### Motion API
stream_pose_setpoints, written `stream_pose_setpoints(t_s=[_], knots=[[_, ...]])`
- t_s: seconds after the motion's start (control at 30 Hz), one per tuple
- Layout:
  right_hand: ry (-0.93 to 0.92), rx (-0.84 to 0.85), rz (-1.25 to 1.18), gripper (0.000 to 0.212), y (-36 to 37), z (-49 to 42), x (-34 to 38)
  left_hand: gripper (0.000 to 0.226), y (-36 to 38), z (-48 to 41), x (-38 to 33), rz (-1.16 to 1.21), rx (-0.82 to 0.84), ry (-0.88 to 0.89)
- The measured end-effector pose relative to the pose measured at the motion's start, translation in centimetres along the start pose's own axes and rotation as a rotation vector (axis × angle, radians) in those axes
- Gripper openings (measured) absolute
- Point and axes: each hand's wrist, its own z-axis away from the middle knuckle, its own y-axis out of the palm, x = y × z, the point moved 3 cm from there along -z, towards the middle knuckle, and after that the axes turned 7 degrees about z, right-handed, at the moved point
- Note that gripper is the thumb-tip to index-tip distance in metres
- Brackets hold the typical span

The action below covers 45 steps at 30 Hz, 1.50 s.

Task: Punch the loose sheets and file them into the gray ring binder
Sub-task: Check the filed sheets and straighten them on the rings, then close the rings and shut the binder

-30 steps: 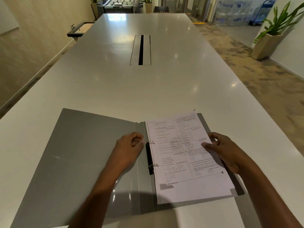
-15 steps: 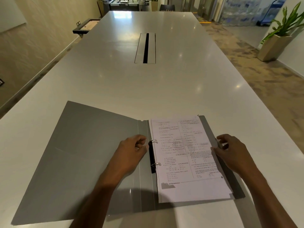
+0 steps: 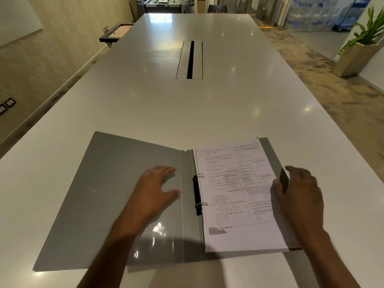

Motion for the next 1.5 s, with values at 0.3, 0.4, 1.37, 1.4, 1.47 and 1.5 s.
stream_pose_setpoints(t_s=[0.3, 0.4, 1.37, 1.4, 1.47, 1.5], knots=[[-0.274, -0.013, -0.193, 0.036, -0.1, 4.6, 7.8, 0.155, 5.8, -1.3, -2.0, -0.196, 0.375, 0.136], [-0.328, 0.060, -0.254, 0.039, 0.0, 5.8, 9.5, 0.153, 5.8, -1.6, -1.5, -0.193, 0.379, 0.130], [-0.218, 0.409, -0.580, 0.024, 3.8, 5.4, 12.3, 0.136, 4.5, -2.0, -3.6, 0.050, 0.379, 0.189], [-0.206, 0.408, -0.589, 0.023, 3.8, 5.3, 12.4, 0.137, 4.6, -2.1, -3.6, 0.055, 0.378, 0.188], [-0.178, 0.396, -0.581, 0.022, 3.8, 5.0, 12.6, 0.137, 4.9, -2.2, -3.7, 0.047, 0.384, 0.185], [-0.157, 0.388, -0.575, 0.022, 3.8, 4.8, 12.7, 0.136, 5.0, -2.3, -3.8, 0.035, 0.388, 0.182]])
